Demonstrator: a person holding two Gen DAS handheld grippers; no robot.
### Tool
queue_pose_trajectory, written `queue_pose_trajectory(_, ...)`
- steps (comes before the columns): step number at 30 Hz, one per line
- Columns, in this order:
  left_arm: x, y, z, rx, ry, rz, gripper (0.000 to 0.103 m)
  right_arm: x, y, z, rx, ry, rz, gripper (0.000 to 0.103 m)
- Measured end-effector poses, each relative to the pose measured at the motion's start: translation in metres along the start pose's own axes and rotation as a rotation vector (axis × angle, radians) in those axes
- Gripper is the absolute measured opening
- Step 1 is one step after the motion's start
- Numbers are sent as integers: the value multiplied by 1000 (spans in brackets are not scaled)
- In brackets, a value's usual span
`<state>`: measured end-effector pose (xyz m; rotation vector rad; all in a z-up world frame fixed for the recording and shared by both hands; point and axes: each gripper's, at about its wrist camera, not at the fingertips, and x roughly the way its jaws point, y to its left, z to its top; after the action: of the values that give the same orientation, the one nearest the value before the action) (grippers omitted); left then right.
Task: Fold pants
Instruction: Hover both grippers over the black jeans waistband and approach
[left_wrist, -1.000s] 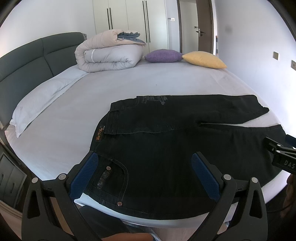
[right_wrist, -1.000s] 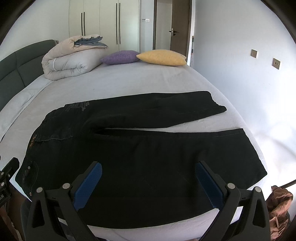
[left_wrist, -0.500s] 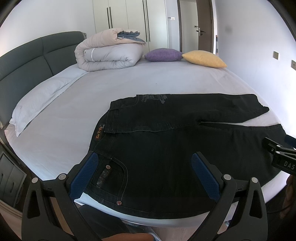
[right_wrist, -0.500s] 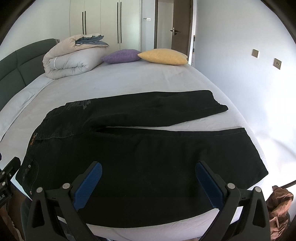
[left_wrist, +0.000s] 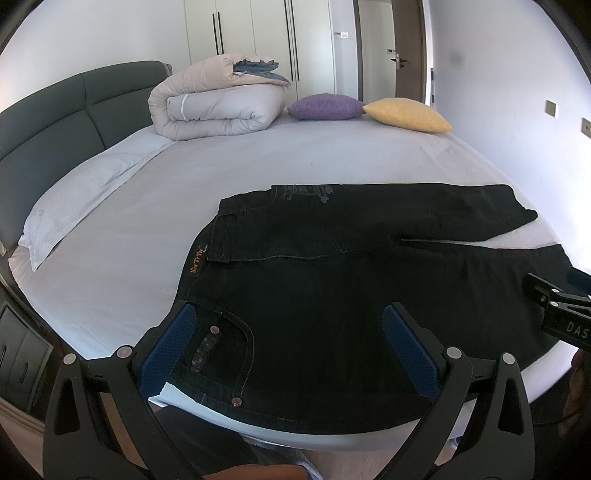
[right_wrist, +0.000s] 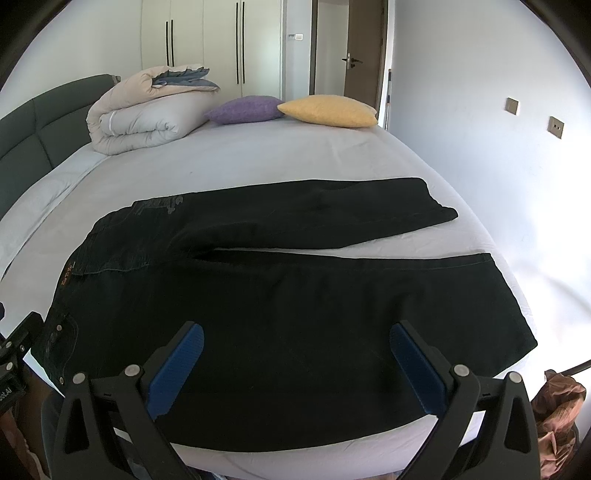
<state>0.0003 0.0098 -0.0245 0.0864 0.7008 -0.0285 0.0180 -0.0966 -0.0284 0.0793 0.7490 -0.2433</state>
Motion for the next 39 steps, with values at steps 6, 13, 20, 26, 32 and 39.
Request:
queue_pose_trajectory(6,0,-1,1,0,1,1,103,0,0,0,-3,4,2,103)
queue_pose_trajectory(13,1,-1,1,0,3,-1,103,1,1,1,-4,7,2,103)
queue_pose_trajectory(20,8,-1,-3,-5,14,-6,103,4,2,0,-9,17,4,103)
queue_pose_trajectory(26,20,1,-2,-15,37,-17,103,12,4,0,-20,38,5,103)
queue_pose_trajectory(32,45,10,-1,-41,75,-19,103,30,10,5,-46,72,6,103)
queue_pose_trajectory(39,82,15,6,-47,120,-9,103,60,16,12,-54,120,21,103)
